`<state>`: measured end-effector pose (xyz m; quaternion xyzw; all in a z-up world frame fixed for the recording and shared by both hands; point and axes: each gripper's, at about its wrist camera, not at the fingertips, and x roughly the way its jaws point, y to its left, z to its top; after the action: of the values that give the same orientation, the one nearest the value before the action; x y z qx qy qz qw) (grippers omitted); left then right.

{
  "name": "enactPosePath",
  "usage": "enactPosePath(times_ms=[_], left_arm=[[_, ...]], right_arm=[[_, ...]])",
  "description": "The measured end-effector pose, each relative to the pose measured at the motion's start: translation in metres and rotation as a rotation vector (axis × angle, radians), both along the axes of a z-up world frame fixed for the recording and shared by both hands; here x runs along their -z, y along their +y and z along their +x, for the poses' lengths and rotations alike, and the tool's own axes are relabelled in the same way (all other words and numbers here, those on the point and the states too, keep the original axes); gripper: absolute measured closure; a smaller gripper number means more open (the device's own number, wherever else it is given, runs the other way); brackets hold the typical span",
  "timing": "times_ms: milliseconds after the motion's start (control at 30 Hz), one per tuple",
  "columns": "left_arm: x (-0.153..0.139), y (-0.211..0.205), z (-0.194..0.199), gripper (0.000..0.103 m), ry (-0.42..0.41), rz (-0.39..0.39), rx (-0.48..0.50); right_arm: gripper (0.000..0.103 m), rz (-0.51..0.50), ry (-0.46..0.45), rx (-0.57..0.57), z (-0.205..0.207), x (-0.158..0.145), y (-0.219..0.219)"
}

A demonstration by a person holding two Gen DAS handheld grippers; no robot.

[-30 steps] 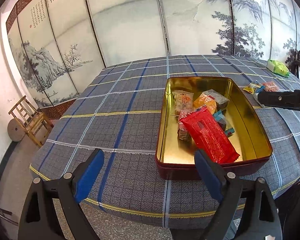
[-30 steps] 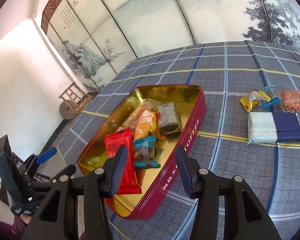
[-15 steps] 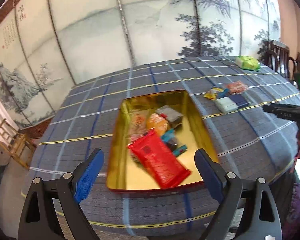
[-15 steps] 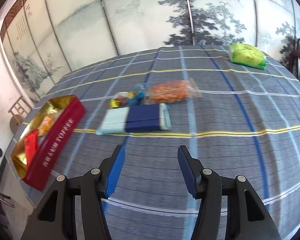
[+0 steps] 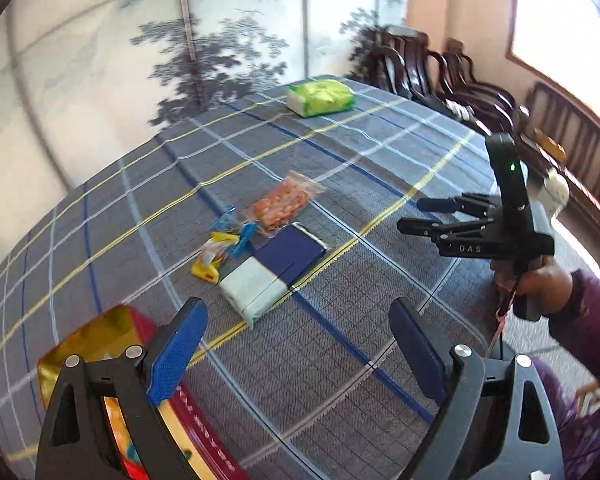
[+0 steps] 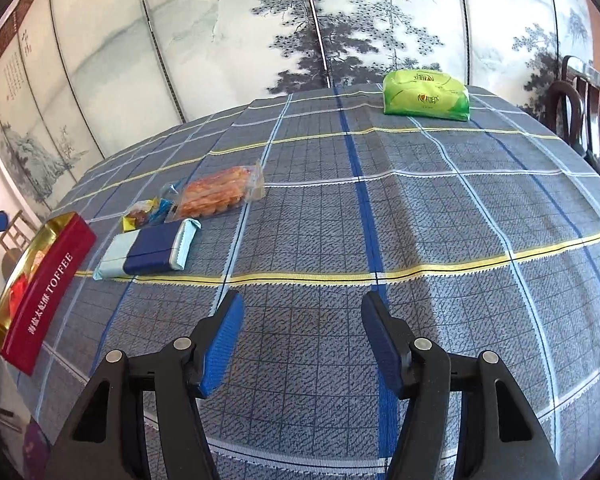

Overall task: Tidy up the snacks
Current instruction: 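Grasp the navy-and-white box with the left gripper while the right gripper moves toward the yellow snack, then carry the box toward the gold tin while the right gripper grasps the yellow-wrapped snack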

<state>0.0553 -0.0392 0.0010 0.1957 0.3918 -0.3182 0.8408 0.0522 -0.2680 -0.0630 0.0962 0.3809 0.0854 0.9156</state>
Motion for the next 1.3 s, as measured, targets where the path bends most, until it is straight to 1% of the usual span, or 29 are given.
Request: enactPosePath(times_ms=[67,167,200,300,367,433,500,567,600,633,667,700,733,767,800,833,933,1033,1133,1167,1233,1300], left_arm=[[0.009,-0.016,0.013,0.013,0.017,0.046,0.106],[0.022,-0.033,0.038,0.013,0.094,0.094,0.225],[0.027,-0.038,0.046,0.013,0.119,0.109,0.256],[0.041,-0.050,0.068,0.021,0.151,0.167,0.308],[0.052,-0.056,0.081,0.021,0.210,0.187,0.358],[0.064,-0.061,0.092,0.025,0.238,0.216,0.385],[0.076,-0.064,0.101,0.026,0.257,0.250,0.401],[0.084,-0.065,0.108,0.027,0.269,0.267,0.409],[0.089,-0.064,0.112,0.028,0.289,0.268,0.409],[0.095,-0.063,0.116,0.033,0.321,0.270,0.403],[0.094,-0.061,0.114,0.038,0.298,0.251,0.405],[0.094,-0.060,0.112,0.044,0.285,0.254,0.384],[0.092,-0.059,0.109,0.055,0.265,0.259,0.347],[0.092,-0.059,0.106,0.057,0.277,0.255,0.307],[0.089,-0.058,0.099,0.057,0.282,0.239,0.270],[0.083,-0.056,0.087,0.057,0.277,0.205,0.247],[0.059,-0.046,0.049,0.058,0.238,0.087,0.136],[0.040,-0.026,0.015,0.058,0.245,-0.034,0.014],[0.027,-0.005,-0.009,0.058,0.233,-0.107,-0.114],[0.024,0.002,-0.016,0.058,0.235,-0.135,-0.147],[0.014,0.022,-0.027,0.058,0.233,-0.206,-0.206],[0.006,0.035,-0.037,0.058,0.216,-0.234,-0.234]], right_arm=[[0.038,0.027,0.004,-0.015,-0.001,0.002,-0.001],[0.036,0.082,0.001,-0.019,-0.002,0.004,-0.007],[0.036,0.099,0.003,-0.020,-0.001,0.004,-0.009],[0.036,0.135,0.000,-0.020,-0.002,0.005,-0.012],[0.035,0.141,-0.003,-0.025,-0.003,0.005,-0.012],[0.034,0.146,-0.005,-0.032,-0.003,0.005,-0.011],[0.034,0.155,-0.002,-0.038,-0.003,0.006,-0.011],[0.034,0.165,0.004,-0.041,-0.002,0.007,-0.012],[0.034,0.168,0.006,-0.039,-0.002,0.007,-0.012],[0.034,0.171,0.008,-0.041,-0.001,0.008,-0.013],[0.034,0.173,0.012,-0.045,0.000,0.008,-0.012],[0.034,0.174,0.016,-0.048,0.000,0.009,-0.012],[0.034,0.177,0.016,-0.048,0.001,0.009,-0.013],[0.034,0.181,0.016,-0.048,0.001,0.009,-0.013],[0.033,0.184,0.015,-0.046,0.001,0.009,-0.013],[0.033,0.187,0.015,-0.045,0.001,0.009,-0.014],[0.033,0.185,0.015,-0.041,0.001,0.009,-0.014],[0.032,0.187,0.017,-0.039,0.000,0.009,-0.014],[0.032,0.163,0.032,-0.046,0.000,0.007,-0.009],[0.032,0.176,0.040,-0.067,0.000,0.005,-0.005],[0.032,0.226,0.023,-0.122,-0.002,-0.004,0.007],[0.032,0.242,-0.006,-0.209,0.000,-0.018,0.032]])
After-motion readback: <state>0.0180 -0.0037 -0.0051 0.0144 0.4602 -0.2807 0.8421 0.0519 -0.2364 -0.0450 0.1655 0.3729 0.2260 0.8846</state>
